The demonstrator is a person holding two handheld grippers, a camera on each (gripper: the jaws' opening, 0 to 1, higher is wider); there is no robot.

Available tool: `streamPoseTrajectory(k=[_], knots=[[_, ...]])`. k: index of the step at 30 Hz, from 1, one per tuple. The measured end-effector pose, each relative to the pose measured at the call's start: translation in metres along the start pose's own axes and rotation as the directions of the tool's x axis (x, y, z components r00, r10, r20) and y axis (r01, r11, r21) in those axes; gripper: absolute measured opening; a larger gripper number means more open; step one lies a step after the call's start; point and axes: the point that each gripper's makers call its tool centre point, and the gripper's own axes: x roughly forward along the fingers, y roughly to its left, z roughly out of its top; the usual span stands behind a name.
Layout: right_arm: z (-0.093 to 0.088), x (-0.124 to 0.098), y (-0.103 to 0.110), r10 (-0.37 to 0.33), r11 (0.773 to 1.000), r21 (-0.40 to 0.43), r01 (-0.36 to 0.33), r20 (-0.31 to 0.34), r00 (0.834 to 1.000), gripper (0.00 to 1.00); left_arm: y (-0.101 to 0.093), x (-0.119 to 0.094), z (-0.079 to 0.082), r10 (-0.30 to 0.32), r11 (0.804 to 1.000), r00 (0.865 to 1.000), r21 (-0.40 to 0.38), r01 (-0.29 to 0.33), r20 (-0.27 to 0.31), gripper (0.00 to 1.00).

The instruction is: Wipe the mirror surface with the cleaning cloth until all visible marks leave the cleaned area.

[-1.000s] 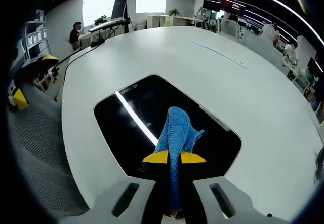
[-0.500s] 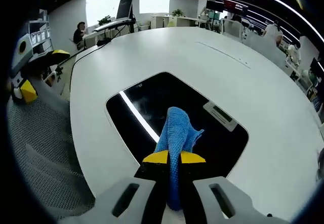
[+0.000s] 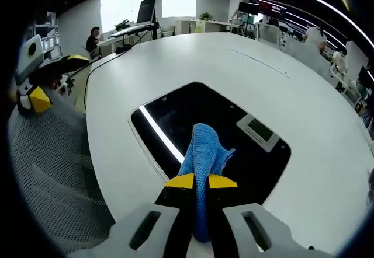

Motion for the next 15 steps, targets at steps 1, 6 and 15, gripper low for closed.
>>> streamPoseTrajectory(k=[1, 6, 15], knots=[[-0.0005, -0.0003, 0.001, 0.002, 1.0, -0.001, -0.002, 0.0, 1.0, 0.0, 0.0001, 0.0, 0.0, 0.0, 1.0, 1.0, 0.0, 0.0, 0.001, 0.62], [-0.0016, -0.0019, 0.004, 0.007, 1.0, -0.002, -0.007, -0.004, 1.0, 0.01, 0.0004, 0.0, 0.0, 0.0, 1.0, 1.0, 0.0, 0.0, 0.003, 0.62], [-0.0026, -0.0013, 0.0035, 0.007, 1.0, -0.003, -0.007, -0.004, 1.0, 0.01, 0.0001, 0.0004, -0.0009, 0.0, 1.0, 1.0, 0.0, 0.0, 0.001, 0.62]])
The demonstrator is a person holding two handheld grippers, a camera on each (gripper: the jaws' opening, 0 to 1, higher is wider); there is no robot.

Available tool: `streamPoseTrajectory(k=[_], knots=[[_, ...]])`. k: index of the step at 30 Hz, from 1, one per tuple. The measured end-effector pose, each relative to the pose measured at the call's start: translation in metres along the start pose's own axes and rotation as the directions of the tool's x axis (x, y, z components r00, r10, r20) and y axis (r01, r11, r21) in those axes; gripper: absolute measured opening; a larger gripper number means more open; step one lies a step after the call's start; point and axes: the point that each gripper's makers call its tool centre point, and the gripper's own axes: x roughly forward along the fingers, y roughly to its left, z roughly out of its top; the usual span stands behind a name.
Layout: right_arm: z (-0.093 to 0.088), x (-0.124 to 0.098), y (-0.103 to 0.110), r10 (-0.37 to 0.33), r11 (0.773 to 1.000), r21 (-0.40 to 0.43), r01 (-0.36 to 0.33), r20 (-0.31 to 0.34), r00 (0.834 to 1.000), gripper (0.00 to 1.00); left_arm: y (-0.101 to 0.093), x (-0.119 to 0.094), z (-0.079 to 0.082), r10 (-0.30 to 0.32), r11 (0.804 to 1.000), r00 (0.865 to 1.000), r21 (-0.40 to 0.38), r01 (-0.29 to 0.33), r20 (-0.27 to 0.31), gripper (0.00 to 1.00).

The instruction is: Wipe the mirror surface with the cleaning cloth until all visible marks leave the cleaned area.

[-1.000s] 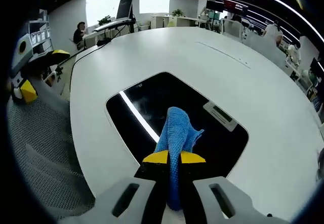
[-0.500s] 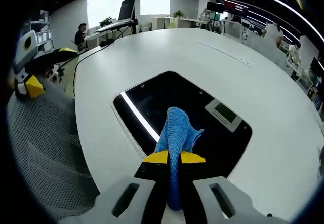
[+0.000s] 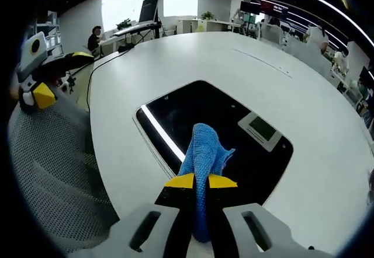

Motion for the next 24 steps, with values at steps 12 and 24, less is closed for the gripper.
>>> streamPoseTrajectory(k=[12, 24], knots=[[-0.0002, -0.0004, 0.0003, 0.011, 1.0, -0.012, -0.011, 0.005, 1.0, 0.0, -0.0006, 0.0001, -0.0008, -0.001, 1.0, 1.0, 0.0, 0.001, -0.002, 0.62], [-0.0083, -0.0064, -0.0086, 0.01, 1.0, 0.003, -0.01, 0.005, 1.0, 0.0, -0.0007, 0.0, -0.0019, -0.002, 1.0, 1.0, -0.001, 0.002, -0.005, 0.62]])
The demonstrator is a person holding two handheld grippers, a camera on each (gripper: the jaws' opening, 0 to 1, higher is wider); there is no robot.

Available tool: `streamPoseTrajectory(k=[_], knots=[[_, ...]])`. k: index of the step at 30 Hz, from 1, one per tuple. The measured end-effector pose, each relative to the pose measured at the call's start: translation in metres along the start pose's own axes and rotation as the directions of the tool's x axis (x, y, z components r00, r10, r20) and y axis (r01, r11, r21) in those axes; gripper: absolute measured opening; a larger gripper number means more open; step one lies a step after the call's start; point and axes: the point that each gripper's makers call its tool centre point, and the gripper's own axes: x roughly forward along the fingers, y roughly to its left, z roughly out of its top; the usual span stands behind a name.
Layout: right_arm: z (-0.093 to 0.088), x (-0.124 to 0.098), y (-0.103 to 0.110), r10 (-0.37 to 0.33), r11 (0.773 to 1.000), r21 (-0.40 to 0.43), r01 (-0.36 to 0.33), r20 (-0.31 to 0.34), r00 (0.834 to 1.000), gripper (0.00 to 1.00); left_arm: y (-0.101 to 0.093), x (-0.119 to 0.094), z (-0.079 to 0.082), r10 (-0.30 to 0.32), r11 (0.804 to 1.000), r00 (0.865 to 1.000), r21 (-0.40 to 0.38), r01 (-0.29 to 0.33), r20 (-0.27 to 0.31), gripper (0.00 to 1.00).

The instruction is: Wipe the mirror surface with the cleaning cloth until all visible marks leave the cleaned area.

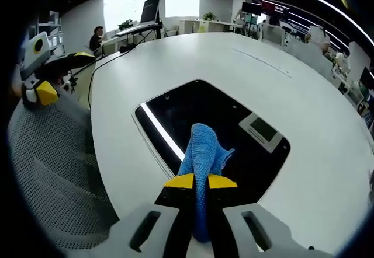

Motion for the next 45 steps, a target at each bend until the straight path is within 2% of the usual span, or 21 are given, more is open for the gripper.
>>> streamPoseTrajectory(k=[23, 37, 45], knots=[[-0.024, -0.019, -0.021, -0.031, 0.998, 0.055, 0.032, -0.014, 0.999, 0.0, 0.001, -0.001, 0.0, -0.001, 1.0, 1.0, 0.0, 0.001, 0.001, 0.62], [-0.021, -0.018, -0.022, -0.029, 0.997, 0.064, 0.03, -0.012, 1.0, 0.0, 0.002, -0.001, 0.0, -0.001, 1.0, 1.0, 0.0, 0.001, 0.002, 0.62], [-0.018, -0.014, -0.029, -0.037, 0.997, 0.071, 0.037, -0.005, 0.999, 0.0, 0.002, -0.001, 0.0, 0.0, 1.0, 1.0, -0.001, 0.0, -0.001, 0.62]])
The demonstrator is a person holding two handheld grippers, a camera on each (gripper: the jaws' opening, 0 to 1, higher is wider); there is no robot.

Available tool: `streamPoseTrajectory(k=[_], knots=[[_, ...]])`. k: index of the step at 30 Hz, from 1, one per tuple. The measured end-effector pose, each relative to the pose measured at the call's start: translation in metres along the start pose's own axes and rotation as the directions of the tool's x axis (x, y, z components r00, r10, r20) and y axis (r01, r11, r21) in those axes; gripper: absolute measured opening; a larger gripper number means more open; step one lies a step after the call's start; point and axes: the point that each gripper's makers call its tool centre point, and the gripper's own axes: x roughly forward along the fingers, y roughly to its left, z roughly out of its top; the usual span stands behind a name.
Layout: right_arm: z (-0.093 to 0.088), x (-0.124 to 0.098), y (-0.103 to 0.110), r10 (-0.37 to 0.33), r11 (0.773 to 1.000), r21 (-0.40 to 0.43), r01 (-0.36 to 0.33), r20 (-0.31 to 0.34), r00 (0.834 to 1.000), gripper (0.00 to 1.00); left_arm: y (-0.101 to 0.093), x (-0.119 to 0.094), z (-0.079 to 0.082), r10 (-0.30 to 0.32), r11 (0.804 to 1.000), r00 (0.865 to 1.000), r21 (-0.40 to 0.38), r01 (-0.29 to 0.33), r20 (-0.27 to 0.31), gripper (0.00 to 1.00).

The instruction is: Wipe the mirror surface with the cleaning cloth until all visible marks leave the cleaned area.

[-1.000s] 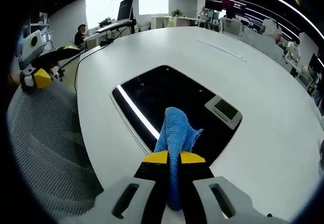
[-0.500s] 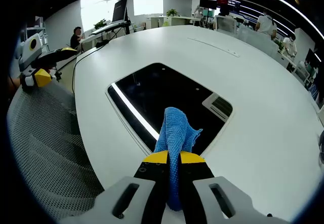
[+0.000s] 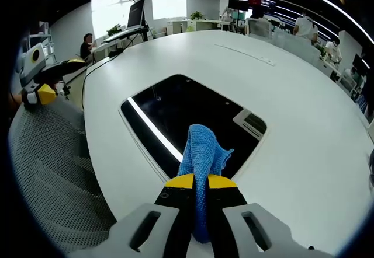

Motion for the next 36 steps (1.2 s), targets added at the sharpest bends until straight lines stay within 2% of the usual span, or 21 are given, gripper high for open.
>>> streamPoseTrajectory(k=[36], knots=[[0.033, 0.029, -0.05, -0.073, 0.997, 0.041, 0.073, 0.008, 0.997, 0.0, 0.001, -0.001, 0.0, -0.002, 1.0, 1.0, 0.0, 0.002, -0.005, 0.62]])
